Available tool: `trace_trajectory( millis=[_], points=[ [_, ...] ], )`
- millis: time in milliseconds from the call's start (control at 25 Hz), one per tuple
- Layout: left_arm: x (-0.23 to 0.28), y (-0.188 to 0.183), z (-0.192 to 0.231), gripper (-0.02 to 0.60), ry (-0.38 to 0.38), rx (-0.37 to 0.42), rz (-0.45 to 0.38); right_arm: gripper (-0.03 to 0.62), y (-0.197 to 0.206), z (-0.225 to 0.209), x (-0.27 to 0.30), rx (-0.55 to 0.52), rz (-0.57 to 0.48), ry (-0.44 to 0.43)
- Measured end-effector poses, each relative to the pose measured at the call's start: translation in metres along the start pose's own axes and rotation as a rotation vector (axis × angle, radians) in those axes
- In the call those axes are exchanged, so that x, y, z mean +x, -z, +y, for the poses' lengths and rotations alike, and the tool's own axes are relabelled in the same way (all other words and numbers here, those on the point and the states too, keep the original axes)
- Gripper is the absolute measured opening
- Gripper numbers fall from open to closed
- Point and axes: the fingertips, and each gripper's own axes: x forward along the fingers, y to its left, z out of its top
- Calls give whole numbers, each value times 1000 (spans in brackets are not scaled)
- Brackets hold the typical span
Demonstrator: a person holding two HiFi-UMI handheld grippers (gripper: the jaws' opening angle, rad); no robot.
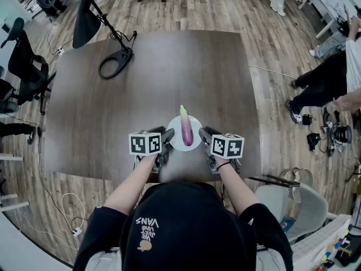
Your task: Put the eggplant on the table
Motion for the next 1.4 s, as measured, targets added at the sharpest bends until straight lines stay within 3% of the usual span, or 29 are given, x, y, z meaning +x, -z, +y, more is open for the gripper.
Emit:
trace_trajectory(
  millis=[400,600,880,1120,1400],
  points=[
    [-44,-35,-40,194,78,203,-205,107,-22,38,-27,-133,-115,-47],
    [-71,-51,-66,121,138,246,-327,49,-38,57,-56,-227,-239,-40],
    [-109,-64,-97,45,104,454,-480,34,-60,82,-99,-307,-415,-38],
    [-123,-60,-106,23,118,460,-526,23,-66,98,-124,-372,-498,-43],
    [-131,-55,-105,16,99,458,-537,21,-61,100,-129,-374,-490,-29]
  ],
)
